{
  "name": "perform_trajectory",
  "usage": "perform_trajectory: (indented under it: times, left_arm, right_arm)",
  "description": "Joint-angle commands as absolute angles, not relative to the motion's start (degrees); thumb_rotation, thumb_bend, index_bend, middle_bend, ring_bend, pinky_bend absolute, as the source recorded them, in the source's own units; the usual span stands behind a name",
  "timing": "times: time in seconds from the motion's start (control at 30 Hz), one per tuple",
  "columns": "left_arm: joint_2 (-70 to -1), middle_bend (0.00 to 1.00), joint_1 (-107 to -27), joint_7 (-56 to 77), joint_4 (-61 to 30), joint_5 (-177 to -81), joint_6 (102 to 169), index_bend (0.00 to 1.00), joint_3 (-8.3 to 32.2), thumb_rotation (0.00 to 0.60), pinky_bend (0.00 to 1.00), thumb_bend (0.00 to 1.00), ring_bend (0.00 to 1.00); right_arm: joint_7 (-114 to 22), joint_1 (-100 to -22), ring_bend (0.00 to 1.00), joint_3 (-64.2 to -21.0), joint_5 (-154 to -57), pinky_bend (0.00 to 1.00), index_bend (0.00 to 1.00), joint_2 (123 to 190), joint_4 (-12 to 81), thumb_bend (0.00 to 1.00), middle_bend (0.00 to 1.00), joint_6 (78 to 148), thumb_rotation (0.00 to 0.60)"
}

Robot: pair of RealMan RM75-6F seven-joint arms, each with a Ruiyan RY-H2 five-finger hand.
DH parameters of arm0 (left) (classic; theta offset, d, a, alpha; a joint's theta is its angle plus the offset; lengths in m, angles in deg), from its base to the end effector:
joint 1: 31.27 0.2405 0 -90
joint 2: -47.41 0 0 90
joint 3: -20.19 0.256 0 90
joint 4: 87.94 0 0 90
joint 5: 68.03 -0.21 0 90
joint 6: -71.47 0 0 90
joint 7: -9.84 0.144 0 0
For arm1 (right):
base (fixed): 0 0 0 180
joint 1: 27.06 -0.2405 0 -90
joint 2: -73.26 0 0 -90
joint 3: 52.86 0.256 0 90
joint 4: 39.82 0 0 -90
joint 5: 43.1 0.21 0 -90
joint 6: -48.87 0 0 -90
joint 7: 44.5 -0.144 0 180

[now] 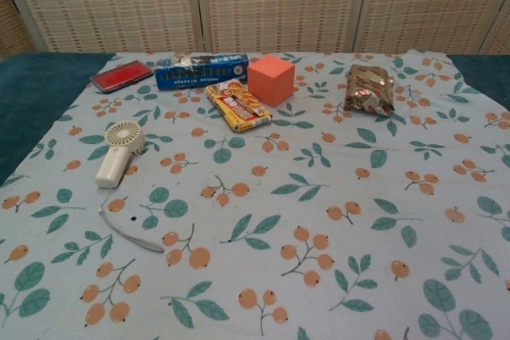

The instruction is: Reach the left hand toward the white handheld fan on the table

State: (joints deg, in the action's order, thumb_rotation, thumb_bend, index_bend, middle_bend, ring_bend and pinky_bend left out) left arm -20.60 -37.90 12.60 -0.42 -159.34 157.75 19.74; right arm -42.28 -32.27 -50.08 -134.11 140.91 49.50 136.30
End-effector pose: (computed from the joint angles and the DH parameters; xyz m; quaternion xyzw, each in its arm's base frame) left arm -0.3059 0.1819 0.1364 -0.6424 -0.3435 -0.3889 0.5641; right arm -0.3011 -0.1823 0.1443 0.6179 -0.3462 0.4094 0.5751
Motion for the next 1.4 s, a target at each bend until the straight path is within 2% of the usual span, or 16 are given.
perform_trajectory:
  times: [0.03,0.13,0.2,0.23,0.3,0.37,0.43,0.5,0.67,1.4]
  left_arm:
    - [-21.05,0.00,-38.43,12.86,-0.33,-159.66,156.97,0.00,19.88,0.600,0.09,0.40,0.00]
    - [-22.80,0.01,-39.62,12.63,-0.93,-160.35,155.27,0.00,20.11,0.600,0.13,0.41,0.00]
    - [-25.29,0.09,-40.81,12.09,-2.13,-161.51,154.30,0.00,20.17,0.600,0.24,0.44,0.04]
    - [-26.54,0.17,-41.49,11.82,-2.85,-162.13,153.80,0.00,20.14,0.600,0.35,0.47,0.11]
    - [-29.58,0.49,-43.33,10.78,-4.55,-162.54,151.78,0.00,19.78,0.600,0.65,0.59,0.40]
    - [-32.36,0.75,-45.40,10.19,-6.08,-161.74,148.72,0.00,19.12,0.600,0.87,0.73,0.65]
    - [-35.27,0.86,-47.26,10.58,-8.40,-160.43,146.02,0.00,18.15,0.600,0.94,0.84,0.75]
    - [-37.48,0.92,-48.66,11.59,-10.21,-159.09,143.80,0.00,17.38,0.600,0.97,0.91,0.80]
    - [-42.07,0.98,-51.20,13.95,-14.46,-157.49,141.21,0.00,16.26,0.600,1.00,0.96,0.87]
    - [-47.61,1.00,-54.73,17.27,-23.92,-154.14,136.49,0.00,17.46,0.600,1.00,0.97,0.88]
  right_arm:
    - [-42.29,-32.24,0.00,-50.12,-134.13,0.00,0.00,140.83,49.56,0.18,0.00,136.32,0.600]
    - [-42.18,-31.99,0.00,-50.09,-134.22,0.00,0.00,140.44,49.91,0.18,0.00,136.85,0.600]
    - [-42.02,-31.82,0.00,-49.94,-134.29,0.00,0.00,140.23,50.17,0.18,0.00,137.37,0.600]
    - [-41.99,-31.80,0.00,-49.92,-134.35,0.00,0.00,140.20,50.27,0.18,0.00,137.48,0.600]
    - [-41.84,-31.82,0.00,-49.99,-134.44,0.00,0.00,140.24,50.22,0.18,0.00,137.41,0.600]
    - [-41.81,-31.87,0.00,-50.14,-134.38,0.00,0.00,140.28,50.18,0.18,0.00,137.04,0.600]
    - [-41.69,-31.93,0.00,-50.04,-134.35,0.00,0.00,140.40,49.99,0.18,0.00,137.03,0.600]
    - [-41.46,-31.92,0.00,-50.02,-134.32,0.00,0.00,140.48,49.79,0.18,0.00,137.05,0.600]
    - [-40.59,-31.82,0.00,-49.93,-134.32,0.00,0.00,140.52,49.78,0.18,0.00,137.31,0.600]
    - [-38.74,-31.98,0.00,-50.31,-133.75,0.00,0.00,141.10,50.28,0.18,0.00,135.99,0.600]
